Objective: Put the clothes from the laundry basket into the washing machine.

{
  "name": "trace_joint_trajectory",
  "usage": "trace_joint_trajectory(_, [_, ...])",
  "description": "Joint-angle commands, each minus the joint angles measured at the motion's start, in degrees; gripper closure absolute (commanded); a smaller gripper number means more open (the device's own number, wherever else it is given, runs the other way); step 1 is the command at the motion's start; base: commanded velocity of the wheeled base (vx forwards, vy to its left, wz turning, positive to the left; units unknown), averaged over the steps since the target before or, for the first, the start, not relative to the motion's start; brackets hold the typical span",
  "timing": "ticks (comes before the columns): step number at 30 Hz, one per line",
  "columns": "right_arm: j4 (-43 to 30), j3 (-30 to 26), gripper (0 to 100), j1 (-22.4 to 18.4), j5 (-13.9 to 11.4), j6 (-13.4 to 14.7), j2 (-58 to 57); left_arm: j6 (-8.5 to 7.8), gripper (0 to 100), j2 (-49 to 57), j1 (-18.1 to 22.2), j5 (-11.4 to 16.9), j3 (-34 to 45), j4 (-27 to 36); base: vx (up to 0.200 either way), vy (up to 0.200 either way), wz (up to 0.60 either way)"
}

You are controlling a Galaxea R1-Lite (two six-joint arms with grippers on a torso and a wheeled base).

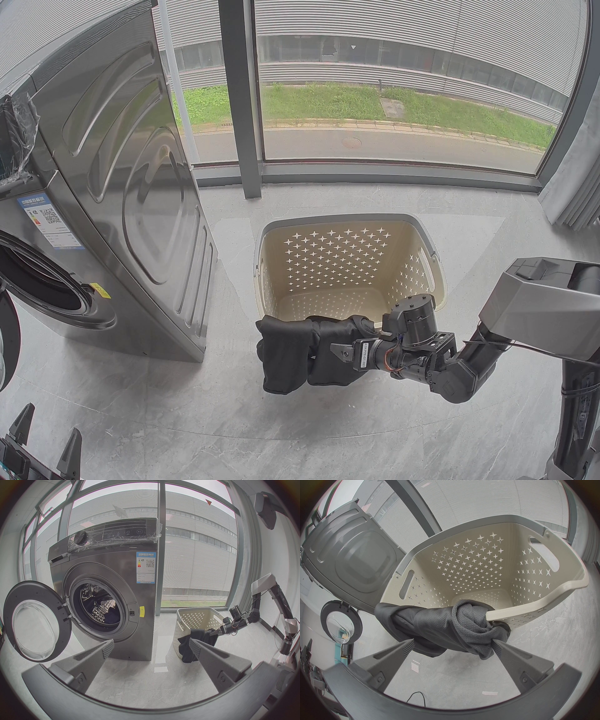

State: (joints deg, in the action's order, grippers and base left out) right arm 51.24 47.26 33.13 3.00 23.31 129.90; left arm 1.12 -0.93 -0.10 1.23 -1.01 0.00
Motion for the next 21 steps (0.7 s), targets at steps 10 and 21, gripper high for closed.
trace_joint_trajectory(10, [0.0,5.8,0,-0.6,3.1,-0.4,6.0,0.11,0,0.9,0.0,0.0,0.9,0.0,0.0,0.0,0.0])
trace_joint_trajectory(21, [0.5,7.4,0,-0.7,3.3,-0.2,6.9,0.11,0,0.9,0.0,0.0,1.0,0.0,0.0,0.0,0.0])
